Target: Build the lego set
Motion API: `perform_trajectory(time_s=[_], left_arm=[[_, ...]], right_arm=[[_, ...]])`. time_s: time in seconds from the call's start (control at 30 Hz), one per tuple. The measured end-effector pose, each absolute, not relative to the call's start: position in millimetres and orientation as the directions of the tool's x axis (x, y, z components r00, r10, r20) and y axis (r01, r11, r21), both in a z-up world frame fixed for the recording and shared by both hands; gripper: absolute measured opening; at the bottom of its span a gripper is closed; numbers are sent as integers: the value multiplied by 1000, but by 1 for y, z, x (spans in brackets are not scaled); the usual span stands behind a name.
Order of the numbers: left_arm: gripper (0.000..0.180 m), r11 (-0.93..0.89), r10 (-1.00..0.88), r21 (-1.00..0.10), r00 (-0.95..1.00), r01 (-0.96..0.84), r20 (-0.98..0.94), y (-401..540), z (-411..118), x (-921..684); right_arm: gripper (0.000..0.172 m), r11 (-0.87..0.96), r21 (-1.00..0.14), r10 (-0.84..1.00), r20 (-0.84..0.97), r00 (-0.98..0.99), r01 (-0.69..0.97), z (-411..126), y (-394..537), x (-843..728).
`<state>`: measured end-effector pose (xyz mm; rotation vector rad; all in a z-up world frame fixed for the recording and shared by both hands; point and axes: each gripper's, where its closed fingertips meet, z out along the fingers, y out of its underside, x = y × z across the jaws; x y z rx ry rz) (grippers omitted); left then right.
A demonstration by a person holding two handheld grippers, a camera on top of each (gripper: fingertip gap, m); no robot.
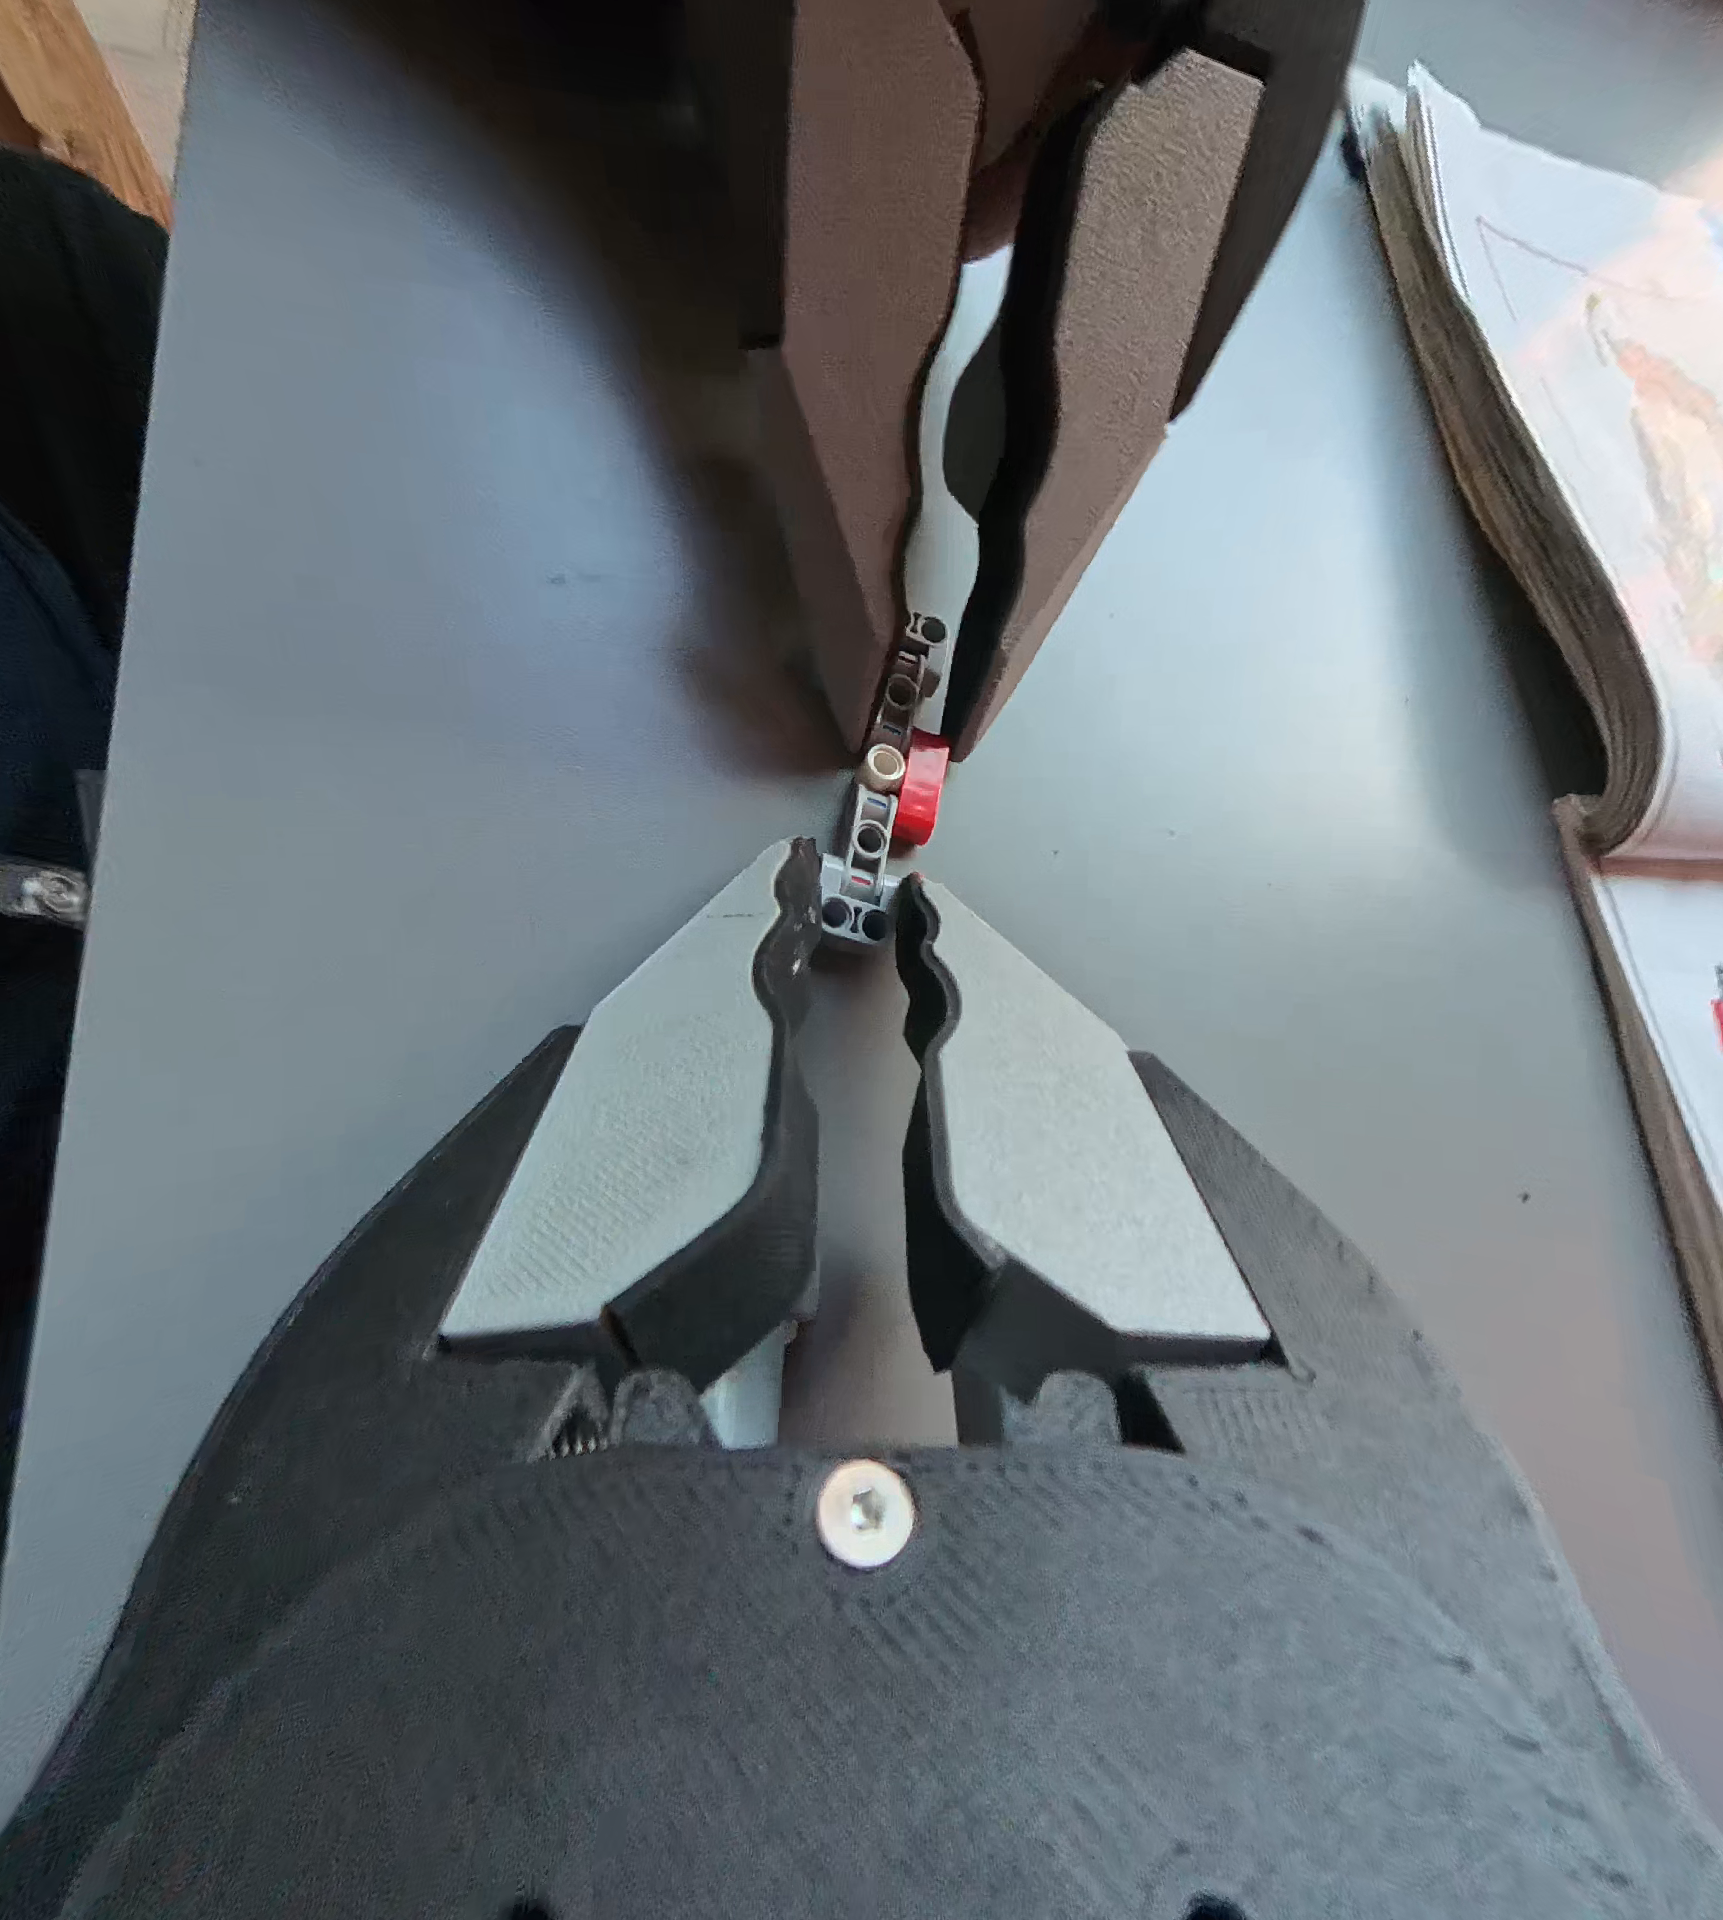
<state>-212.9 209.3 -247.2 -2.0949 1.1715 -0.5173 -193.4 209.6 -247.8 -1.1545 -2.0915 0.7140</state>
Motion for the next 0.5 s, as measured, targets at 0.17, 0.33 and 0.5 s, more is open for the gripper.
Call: perform_trajectory(time_s=[0.17,0.33,0.5], left_arm=[[16,-395,-854,-715,517,-577,55,205,-246,-216],[40,-428,-838,-704,540,-567,76,199,-239,-228],[33,-455,-808,-683,588,-572,46,197,-241,-241]], right_arm=[[14,464,-719,871,264,-414,518,-247,211,-198],[43,487,-727,864,316,-393,485,-240,212,-194],[35,482,-728,867,318,-382,487,-239,213,-191]])
